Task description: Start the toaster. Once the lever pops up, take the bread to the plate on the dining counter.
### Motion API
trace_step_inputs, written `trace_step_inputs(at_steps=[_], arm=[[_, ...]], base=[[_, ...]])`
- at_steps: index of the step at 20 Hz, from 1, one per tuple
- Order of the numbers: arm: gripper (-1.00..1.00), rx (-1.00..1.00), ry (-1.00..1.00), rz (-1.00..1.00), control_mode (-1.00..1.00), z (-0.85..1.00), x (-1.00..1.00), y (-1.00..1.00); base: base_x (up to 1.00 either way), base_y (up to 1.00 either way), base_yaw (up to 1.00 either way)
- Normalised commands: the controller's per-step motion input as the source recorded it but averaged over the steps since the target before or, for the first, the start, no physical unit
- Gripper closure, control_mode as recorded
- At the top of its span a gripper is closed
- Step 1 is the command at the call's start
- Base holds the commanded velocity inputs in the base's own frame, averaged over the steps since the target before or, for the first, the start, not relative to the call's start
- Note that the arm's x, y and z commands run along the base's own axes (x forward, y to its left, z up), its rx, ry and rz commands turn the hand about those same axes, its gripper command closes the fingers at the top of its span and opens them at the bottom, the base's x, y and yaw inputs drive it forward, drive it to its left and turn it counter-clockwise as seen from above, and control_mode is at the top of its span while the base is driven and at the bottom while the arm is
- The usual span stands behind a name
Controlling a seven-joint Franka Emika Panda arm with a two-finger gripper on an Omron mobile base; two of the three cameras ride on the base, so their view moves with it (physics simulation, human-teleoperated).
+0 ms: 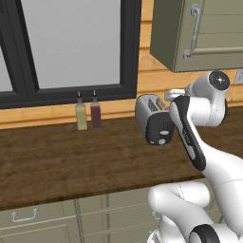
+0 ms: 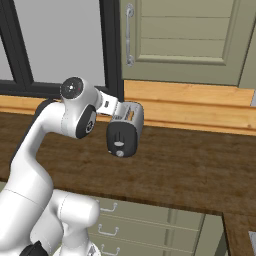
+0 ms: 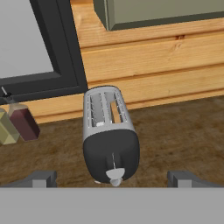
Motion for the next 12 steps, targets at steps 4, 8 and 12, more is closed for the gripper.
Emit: trace_step_inputs(at_steps=[4,8,12], arm=[[-1.00,0.00,0.00,0.00,-1.00,0.00,0.00,0.00],[-1.00,0.00,0.00,0.00,-1.00,0.00,0.00,0.00],[-1.00,0.00,0.00,0.00,-1.00,0.00,0.00,0.00]], base=[[0.00,0.00,0.00],[0.00,0.00,0.00],[0.00,0.00,0.00]])
